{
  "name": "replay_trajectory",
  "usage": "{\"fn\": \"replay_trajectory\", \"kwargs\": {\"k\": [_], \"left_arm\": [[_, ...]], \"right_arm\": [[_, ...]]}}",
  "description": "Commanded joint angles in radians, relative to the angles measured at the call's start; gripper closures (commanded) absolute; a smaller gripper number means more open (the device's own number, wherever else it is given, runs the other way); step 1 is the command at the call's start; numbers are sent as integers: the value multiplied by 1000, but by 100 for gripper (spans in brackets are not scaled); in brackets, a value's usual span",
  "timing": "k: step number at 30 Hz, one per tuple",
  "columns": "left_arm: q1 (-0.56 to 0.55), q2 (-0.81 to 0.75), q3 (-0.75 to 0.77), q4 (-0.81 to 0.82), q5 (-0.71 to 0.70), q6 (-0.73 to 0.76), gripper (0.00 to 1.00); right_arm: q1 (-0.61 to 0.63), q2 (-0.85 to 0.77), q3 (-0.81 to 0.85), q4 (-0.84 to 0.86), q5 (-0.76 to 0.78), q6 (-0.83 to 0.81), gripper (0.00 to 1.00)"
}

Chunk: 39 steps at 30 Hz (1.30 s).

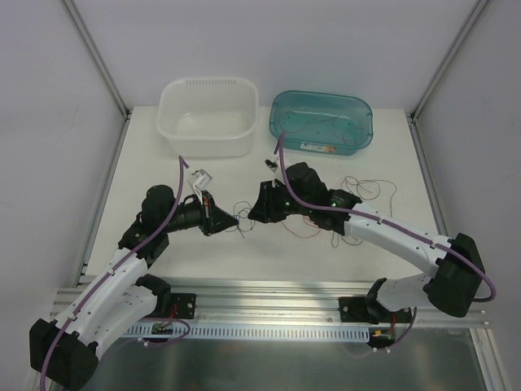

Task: Untangle the cables

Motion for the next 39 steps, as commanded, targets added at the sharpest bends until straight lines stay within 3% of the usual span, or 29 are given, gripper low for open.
{"fn": "replay_trajectory", "kwargs": {"k": [1, 4, 5, 8, 14, 20, 25, 28, 35, 39], "left_arm": [[5, -24, 5, 16, -13, 20, 100], [5, -35, 2, 16, -42, 22, 100], [5, -47, -1, 16, -74, 19, 100], [5, -75, -23, 5, -143, 10, 100], [5, -110, -89, -34, -298, -76, 100], [5, -135, -142, -33, -302, -152, 98], [5, -213, -167, -19, -282, -168, 95], [5, -260, -188, -34, -320, -175, 99], [5, -314, -182, -214, -703, -186, 100], [5, -285, -92, -243, -878, -85, 100]], "right_arm": [[16, 21, -2, 80, -52, 27, 74], [22, 23, -10, 81, -48, 28, 82], [22, 18, -16, 64, -26, 19, 90], [15, -13, -18, -17, 59, -1, 99], [4, -158, -47, -61, 201, -19, 99], [5, -253, -116, 10, 333, -1, 99], [5, -214, -99, -24, 324, -4, 99], [5, -229, -105, -28, 351, -11, 99], [-47, -313, -61, -157, 400, -133, 99], [-80, -284, 8, -235, 264, -250, 99]]}}
